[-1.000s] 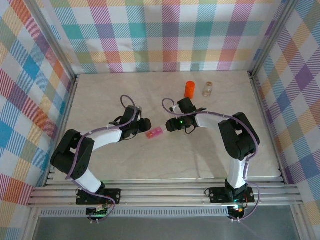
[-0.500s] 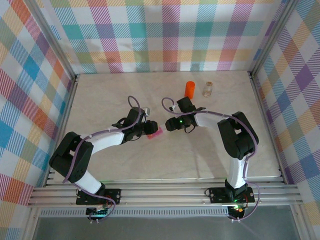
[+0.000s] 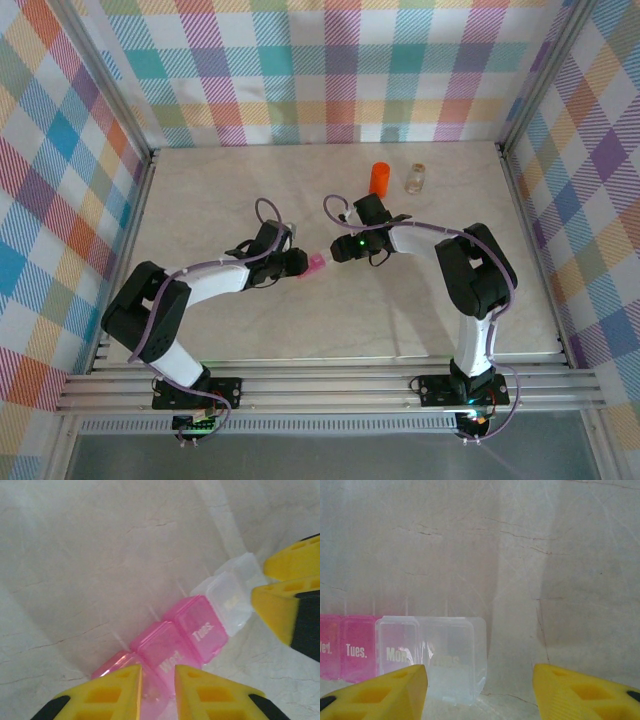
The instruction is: Sort the pills into containers
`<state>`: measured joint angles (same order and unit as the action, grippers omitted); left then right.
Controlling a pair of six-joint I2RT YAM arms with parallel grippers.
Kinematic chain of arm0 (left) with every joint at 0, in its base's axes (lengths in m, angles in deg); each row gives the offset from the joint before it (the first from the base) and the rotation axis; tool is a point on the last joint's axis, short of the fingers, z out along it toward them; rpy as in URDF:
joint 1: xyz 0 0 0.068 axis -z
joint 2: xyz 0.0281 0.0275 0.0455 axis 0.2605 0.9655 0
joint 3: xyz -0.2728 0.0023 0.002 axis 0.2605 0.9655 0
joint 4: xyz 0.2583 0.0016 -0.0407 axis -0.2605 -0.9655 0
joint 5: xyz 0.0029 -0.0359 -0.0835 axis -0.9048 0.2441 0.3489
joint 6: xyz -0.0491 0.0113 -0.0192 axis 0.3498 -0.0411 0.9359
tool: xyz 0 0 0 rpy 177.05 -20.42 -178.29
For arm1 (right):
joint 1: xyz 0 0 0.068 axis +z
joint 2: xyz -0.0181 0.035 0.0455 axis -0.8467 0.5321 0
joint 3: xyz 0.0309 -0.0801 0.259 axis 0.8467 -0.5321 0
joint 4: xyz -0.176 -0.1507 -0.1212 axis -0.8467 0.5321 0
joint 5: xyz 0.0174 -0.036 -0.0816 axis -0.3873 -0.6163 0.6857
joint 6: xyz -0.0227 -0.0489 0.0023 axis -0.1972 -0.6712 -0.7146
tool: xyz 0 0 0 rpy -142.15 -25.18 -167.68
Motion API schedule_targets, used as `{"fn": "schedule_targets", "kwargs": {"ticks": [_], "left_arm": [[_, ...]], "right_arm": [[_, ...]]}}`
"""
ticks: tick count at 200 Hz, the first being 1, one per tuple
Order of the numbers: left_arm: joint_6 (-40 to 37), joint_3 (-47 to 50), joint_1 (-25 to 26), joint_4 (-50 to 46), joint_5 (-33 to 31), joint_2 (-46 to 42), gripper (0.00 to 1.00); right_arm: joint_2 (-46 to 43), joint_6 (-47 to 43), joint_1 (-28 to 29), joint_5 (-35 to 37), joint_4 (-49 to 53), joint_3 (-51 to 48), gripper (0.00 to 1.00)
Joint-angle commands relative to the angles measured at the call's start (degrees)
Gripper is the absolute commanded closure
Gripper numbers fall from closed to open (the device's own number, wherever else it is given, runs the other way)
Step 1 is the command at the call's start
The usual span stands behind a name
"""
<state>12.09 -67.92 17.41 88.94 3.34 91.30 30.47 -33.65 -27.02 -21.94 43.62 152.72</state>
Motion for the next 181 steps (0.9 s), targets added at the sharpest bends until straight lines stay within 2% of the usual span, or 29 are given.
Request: {"fn": "schedule_targets", "kwargs": {"ticks": [1,39,79,131,181], "left_arm": [[1.1,1.0,0.1,-0.5,-1.3,1.7,0.77],[1.9,1.2,0.3,-0.4,-0.9,3.6,0.8],[0.3,1.0,0.4,-3.9,-6.1,0.5,0.82],[-0.7,-1.3,0.4,-8.8,-9.2,-5.8,0.73],[-1.1,-2.2,0.4,-9.8,-10.4,-2.9,0.71]], "right_arm": [[1.4,0.9,0.3,-0.2,1.0,-0.2,0.41],[1.2,0.9,0.3,-0.1,0.9,-0.8,0.41],[1.0,0.6,0.3,-0.1,0.8,-1.2,0.41],[1.0,0.8,0.3,-0.3,1.0,-1.1,0.41],[1.0,0.9,0.3,-0.6,1.0,-1.2,0.4]]}}
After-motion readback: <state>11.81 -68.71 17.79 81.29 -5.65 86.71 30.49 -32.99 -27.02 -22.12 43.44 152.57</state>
